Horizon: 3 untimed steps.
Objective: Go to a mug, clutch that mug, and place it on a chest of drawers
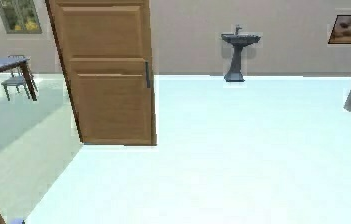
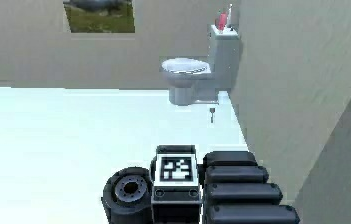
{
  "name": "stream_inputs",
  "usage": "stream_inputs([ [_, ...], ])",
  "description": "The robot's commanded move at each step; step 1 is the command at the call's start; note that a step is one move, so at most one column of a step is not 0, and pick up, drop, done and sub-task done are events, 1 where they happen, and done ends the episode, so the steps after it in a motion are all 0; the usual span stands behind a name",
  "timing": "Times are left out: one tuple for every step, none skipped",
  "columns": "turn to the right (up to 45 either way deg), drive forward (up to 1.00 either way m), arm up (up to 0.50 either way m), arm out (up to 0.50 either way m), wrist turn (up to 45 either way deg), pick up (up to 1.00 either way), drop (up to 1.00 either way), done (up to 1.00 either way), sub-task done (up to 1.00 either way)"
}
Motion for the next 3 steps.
stream_inputs([
  [0.0,0.50,0.00,0.00,0.0,0.00,0.00,0.00,0.00],
  [-33.0,0.00,0.00,0.00,0.0,0.00,0.00,0.00,0.00],
  [0.0,0.30,0.00,0.00,0.0,0.00,0.00,0.00,0.00],
])
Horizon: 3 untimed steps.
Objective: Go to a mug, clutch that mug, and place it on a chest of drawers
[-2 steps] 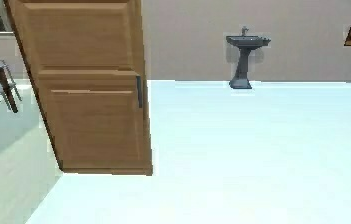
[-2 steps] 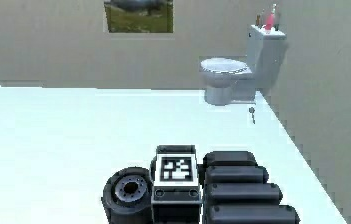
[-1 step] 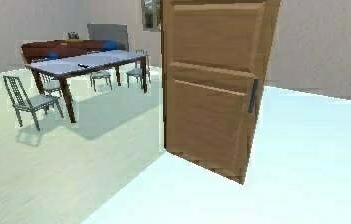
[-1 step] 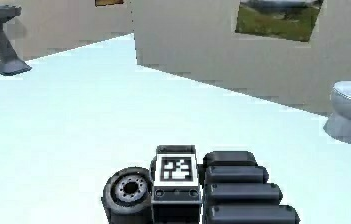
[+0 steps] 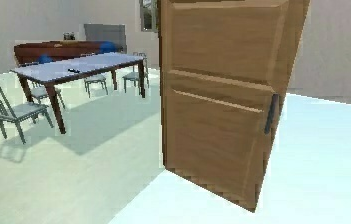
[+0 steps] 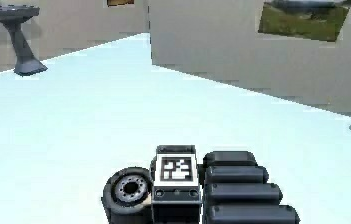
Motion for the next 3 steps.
stream_inputs([
  [-45.0,0.00,0.00,0.00,0.0,0.00,0.00,0.00,0.00],
  [-6.0,0.00,0.00,0.00,0.0,0.00,0.00,0.00,0.00],
  [0.0,1.00,0.00,0.00,0.0,0.00,0.00,0.00,0.00],
])
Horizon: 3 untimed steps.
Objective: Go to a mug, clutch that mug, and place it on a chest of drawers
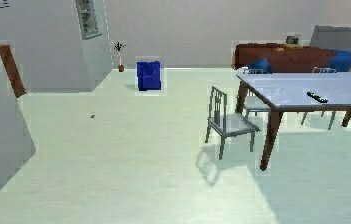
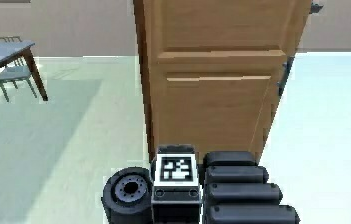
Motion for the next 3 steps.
stream_inputs([
  [0.0,0.20,0.00,0.00,0.0,0.00,0.00,0.00,0.00],
  [-15.0,0.00,0.00,0.00,0.0,0.00,0.00,0.00,0.00],
  [0.0,1.00,0.00,0.00,0.0,0.00,0.00,0.00,0.00],
])
